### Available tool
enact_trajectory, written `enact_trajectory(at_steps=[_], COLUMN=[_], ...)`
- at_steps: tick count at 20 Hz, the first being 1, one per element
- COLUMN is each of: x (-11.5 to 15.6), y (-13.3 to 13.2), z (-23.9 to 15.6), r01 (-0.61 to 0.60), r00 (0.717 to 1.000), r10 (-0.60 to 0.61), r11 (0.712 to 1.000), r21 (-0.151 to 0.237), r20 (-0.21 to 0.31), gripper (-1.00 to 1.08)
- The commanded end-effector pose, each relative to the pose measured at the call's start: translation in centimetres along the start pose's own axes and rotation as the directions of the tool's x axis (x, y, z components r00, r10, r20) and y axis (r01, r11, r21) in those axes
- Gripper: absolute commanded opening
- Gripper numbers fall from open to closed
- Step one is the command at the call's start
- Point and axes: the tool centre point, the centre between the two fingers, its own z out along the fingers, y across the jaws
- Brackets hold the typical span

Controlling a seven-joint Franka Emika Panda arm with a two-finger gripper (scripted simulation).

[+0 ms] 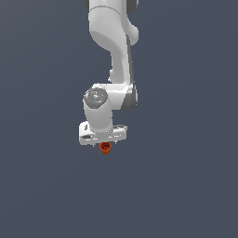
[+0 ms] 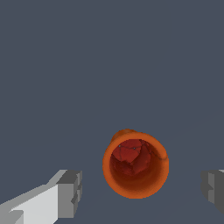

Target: Pick up the object and move it to a goal position.

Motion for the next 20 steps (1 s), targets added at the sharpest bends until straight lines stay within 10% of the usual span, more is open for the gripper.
enact_trajectory(at_steps=[1,17,18,20], x=[0.0,0.1,0.1,0.1], y=[0.0,0.0,0.0,0.0], z=[0.0,5.1,5.1,5.1], r01=[0.001,0.003,0.003,0.003], r00=[1.000,1.000,1.000,1.000], r10=[-0.001,-0.003,-0.003,-0.003], r11=[1.000,1.000,1.000,1.000], r21=[0.000,0.001,0.001,0.001], r20=[-0.001,-0.001,-0.001,-0.001], gripper=[1.00,1.00,-1.00,-1.00])
